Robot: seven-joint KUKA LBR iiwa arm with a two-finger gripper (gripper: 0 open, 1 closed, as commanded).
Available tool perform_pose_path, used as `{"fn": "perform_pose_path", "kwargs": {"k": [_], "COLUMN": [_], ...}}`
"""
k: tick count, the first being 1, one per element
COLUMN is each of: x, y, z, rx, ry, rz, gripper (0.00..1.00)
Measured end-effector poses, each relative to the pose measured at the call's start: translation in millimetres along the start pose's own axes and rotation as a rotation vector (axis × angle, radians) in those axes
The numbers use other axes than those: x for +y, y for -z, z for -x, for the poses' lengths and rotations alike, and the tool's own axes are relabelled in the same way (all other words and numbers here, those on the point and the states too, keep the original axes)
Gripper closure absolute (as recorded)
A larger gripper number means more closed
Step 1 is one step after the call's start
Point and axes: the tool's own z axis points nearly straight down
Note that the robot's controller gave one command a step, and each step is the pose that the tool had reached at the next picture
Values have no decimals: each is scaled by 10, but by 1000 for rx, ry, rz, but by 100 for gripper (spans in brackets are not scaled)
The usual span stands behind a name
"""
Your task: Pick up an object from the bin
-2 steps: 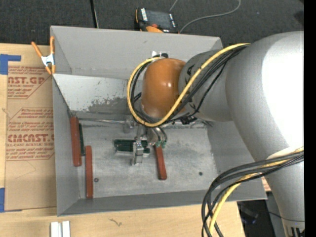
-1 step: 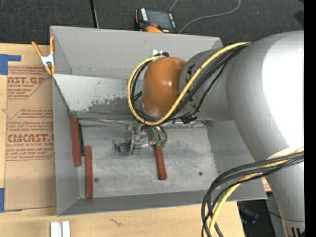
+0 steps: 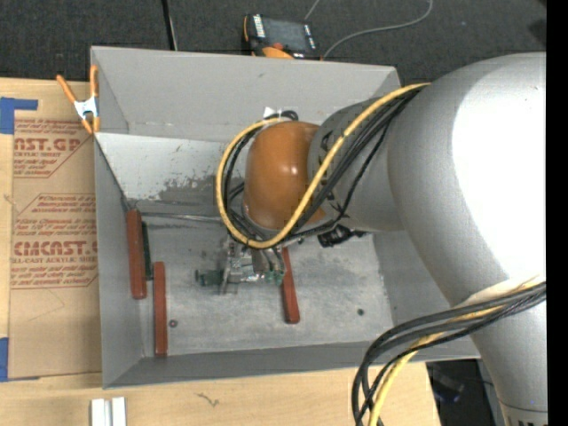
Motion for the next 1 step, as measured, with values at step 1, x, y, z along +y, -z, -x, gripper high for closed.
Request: {"fn": "perform_pose_path", "kwargs": {"k": [1], "x": [374], "y": [1699], "z": [55], "rx": [-10], "ry": [-5], "rz": [3], "gripper": [100]}}
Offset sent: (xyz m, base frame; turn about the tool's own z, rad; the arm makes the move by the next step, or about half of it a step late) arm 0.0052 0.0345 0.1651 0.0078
